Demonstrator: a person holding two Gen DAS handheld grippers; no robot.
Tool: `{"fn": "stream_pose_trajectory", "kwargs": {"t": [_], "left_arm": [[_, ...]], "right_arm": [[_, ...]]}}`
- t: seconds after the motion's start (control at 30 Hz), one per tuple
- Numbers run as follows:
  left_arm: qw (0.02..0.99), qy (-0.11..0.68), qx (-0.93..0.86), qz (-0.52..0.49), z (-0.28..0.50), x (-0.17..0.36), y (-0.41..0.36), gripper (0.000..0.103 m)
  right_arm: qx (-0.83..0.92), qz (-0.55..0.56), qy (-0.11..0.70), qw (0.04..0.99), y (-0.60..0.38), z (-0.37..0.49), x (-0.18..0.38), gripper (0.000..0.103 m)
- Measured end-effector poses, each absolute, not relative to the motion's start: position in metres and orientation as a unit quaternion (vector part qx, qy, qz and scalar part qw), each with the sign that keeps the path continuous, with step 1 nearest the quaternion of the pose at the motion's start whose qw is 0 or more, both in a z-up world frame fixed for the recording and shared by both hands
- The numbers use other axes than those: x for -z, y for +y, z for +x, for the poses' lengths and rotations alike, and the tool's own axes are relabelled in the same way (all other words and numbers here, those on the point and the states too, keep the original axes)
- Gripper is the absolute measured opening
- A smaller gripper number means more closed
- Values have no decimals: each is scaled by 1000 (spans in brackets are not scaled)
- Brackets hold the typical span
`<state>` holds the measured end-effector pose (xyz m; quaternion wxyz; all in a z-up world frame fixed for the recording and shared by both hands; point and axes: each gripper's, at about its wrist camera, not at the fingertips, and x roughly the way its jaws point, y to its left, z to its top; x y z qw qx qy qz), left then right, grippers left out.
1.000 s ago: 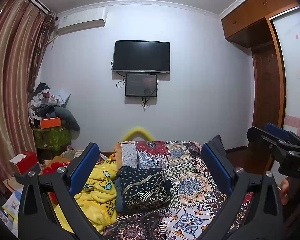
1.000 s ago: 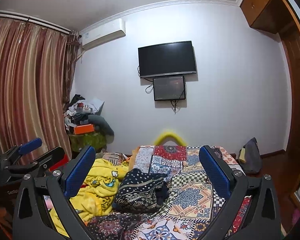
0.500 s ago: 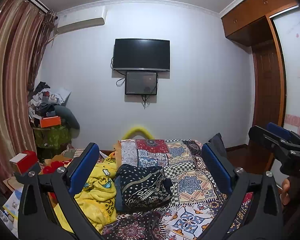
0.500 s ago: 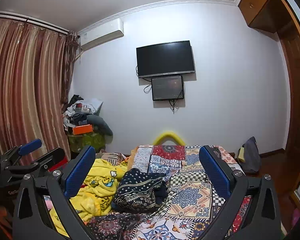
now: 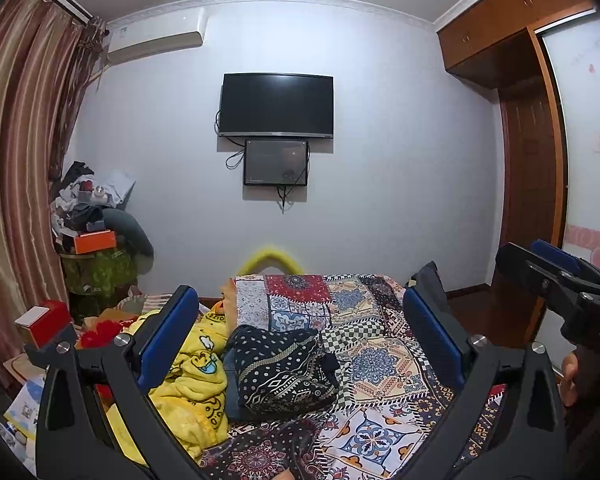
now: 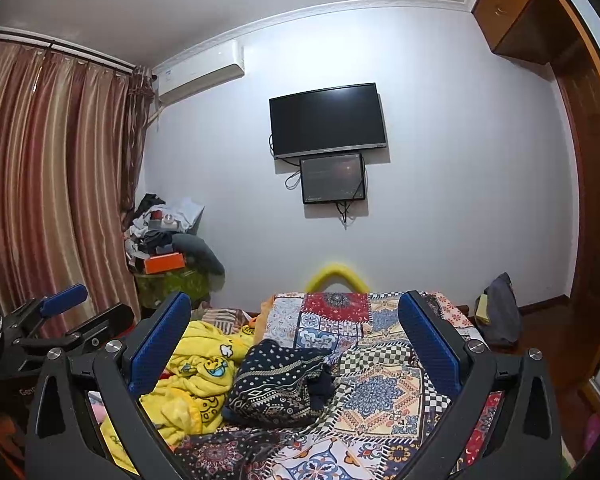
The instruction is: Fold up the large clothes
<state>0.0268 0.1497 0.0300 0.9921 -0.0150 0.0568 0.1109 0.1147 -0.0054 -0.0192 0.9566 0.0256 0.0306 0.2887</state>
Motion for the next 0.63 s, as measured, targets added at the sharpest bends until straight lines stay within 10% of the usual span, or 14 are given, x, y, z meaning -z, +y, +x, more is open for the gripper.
{"fn": "stream_pose_trajectory", "kwargs": {"t": [0.63], "left_arm": [[993, 60, -99, -16, 27, -29, 148, 103]], "right_arm": [[-284, 30, 30, 958, -3, 113, 19, 103]]}}
